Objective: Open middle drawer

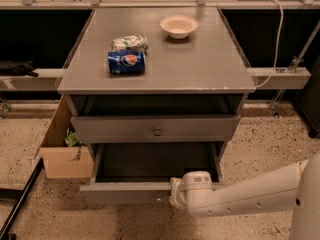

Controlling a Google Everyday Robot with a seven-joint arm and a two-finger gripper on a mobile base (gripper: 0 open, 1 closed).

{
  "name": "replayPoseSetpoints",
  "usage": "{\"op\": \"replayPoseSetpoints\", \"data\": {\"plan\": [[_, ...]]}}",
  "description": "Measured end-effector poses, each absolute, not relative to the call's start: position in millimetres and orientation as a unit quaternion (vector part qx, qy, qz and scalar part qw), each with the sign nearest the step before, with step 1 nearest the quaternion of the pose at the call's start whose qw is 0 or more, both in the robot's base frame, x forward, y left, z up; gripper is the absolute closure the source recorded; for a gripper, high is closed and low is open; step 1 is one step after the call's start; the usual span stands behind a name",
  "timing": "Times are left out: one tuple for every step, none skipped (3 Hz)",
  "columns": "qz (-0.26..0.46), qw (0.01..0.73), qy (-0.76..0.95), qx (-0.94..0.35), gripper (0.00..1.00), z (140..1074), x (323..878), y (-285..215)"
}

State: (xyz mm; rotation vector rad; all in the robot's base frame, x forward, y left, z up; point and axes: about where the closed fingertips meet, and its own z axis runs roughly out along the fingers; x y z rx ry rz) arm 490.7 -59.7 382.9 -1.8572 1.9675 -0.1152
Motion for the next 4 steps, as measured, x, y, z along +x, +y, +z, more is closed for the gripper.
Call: {"op": "replayPoseSetpoints", "data": {"plan": [[-0.042, 0.215, 0.71, -0.67, 0.29, 382.9, 490.7, -59.6], [-0.04, 0.215, 0.71, -0.67, 0.0, 383.0, 491.5, -59.2], [-0.027, 0.213, 0.712, -0.668, 0.0, 384.0, 500.6, -54.6], [-0.012, 0.197, 0.715, -0.671, 0.27, 366.7, 470.9, -66.9]]}}
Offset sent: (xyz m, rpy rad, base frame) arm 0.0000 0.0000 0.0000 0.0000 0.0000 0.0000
